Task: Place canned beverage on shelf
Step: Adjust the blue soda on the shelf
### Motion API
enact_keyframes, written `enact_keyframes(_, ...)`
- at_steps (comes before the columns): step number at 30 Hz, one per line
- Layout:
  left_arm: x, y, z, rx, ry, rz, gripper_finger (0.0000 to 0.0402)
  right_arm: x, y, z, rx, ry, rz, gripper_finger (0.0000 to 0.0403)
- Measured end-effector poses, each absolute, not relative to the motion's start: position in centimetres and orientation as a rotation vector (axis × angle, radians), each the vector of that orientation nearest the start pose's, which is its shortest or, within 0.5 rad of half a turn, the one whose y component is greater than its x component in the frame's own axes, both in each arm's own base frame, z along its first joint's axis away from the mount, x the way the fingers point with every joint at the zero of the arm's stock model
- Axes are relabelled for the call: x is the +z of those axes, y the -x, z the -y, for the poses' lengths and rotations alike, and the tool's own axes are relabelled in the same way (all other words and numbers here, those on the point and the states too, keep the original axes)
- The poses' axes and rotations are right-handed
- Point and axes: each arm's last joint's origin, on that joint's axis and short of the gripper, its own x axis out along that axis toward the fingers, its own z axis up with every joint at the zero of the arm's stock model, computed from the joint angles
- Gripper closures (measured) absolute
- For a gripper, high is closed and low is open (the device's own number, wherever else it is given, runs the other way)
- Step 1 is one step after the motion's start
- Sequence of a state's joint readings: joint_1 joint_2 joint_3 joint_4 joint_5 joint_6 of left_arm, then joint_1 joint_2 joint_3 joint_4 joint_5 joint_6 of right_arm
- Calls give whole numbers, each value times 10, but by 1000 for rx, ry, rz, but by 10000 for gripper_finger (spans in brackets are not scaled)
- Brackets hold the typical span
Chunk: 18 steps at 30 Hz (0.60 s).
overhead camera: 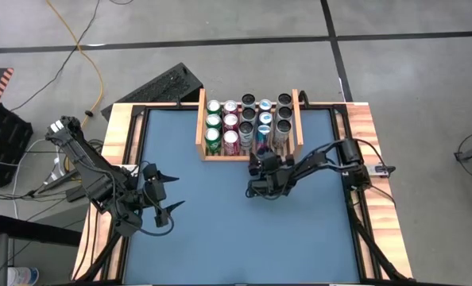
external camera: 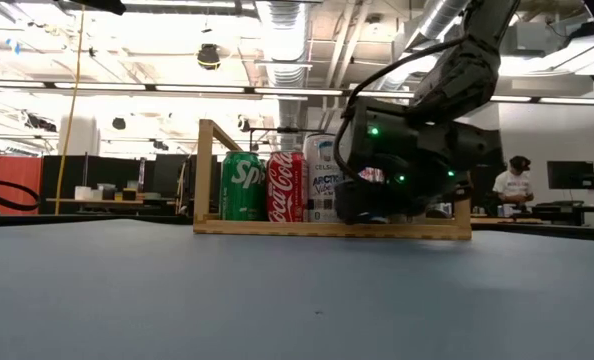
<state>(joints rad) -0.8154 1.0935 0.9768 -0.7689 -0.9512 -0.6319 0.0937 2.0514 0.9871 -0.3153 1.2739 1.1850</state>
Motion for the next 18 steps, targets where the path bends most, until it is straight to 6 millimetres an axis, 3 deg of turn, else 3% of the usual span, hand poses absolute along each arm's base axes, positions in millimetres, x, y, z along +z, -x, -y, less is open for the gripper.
enact_keyframes(11, 304, -156, 131, 290, -70, -485, 60, 76, -314, -28, -1348, -43, -377, 259)
enact_keyframes(15, 304, -156, 131, 289, -75, -486, 60, 76, -314, -42, -1304, -57, -357, 290)
enact_keyframes(18, 304, -156, 131, 291, -80, -484, 60, 76, -314, -48, -1284, -62, -350, 345)
